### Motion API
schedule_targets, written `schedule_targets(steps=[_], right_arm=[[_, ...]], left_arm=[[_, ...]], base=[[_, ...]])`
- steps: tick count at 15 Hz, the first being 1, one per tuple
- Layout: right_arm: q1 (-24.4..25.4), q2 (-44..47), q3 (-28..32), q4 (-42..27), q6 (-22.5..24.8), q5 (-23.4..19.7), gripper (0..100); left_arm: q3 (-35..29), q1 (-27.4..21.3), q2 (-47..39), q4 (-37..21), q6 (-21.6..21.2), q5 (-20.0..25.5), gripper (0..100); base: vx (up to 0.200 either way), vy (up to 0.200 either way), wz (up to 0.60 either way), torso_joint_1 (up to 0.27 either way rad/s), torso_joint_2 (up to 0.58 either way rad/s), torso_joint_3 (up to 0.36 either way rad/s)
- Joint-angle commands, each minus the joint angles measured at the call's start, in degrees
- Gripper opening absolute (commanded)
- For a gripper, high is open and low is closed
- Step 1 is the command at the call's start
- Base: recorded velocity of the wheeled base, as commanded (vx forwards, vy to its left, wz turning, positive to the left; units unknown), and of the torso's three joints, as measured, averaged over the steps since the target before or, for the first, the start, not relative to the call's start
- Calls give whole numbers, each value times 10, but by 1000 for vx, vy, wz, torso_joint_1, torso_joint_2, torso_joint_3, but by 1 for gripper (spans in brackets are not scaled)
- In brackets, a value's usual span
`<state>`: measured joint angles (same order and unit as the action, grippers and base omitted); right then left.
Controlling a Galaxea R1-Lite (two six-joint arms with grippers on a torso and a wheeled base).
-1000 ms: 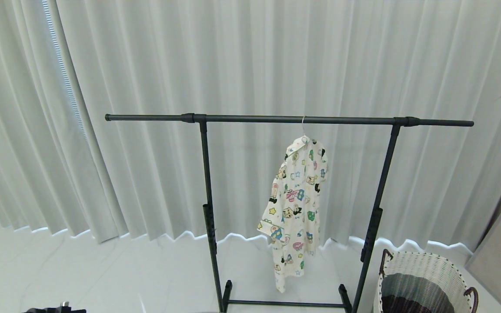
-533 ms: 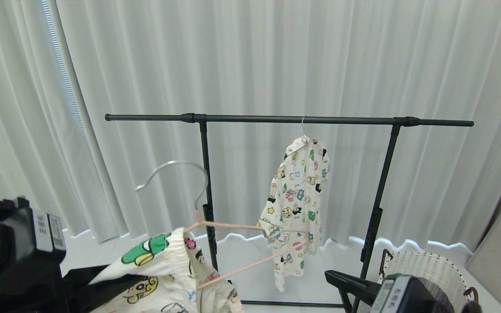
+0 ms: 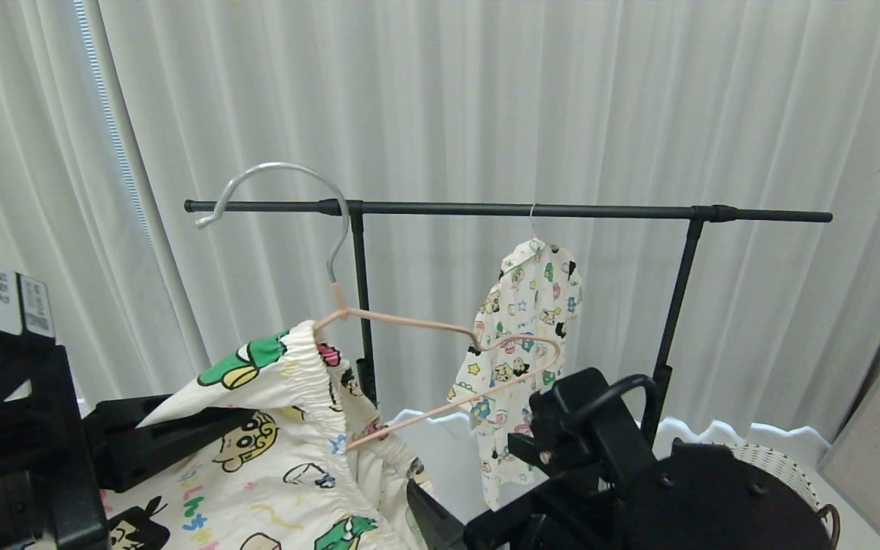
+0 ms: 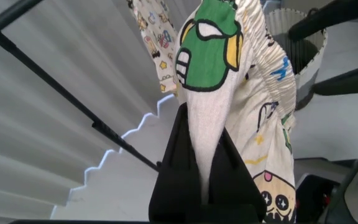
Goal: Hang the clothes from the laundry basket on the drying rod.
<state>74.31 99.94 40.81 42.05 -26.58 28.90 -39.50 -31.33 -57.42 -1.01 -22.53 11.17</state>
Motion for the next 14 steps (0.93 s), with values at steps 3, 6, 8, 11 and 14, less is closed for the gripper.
schedule_targets(steps=[3,6,8,11,14], right_arm=[[-21,55,19,-25,-1,0,100],[-17,68,15,-52,-1,2,100],[-22,64,15,-82,0,6,100],[-58,63,11,-96,9,55,100],[-110,33,-26,-94,46,73,100]], left_arm=[[-25,-18,1,0,0,-1,0],[-39,-21,2,0,0,-1,0],[-41,-21,6,0,1,-1,0],[-23,-19,17,0,0,-2,0],[-2,-19,24,0,-1,-2,0]], base=[[0,0,0,0,0,0],[0,0,0,0,0,0],[0,0,0,0,0,0],[0,0,0,0,0,0],[0,0,0,0,0,0]])
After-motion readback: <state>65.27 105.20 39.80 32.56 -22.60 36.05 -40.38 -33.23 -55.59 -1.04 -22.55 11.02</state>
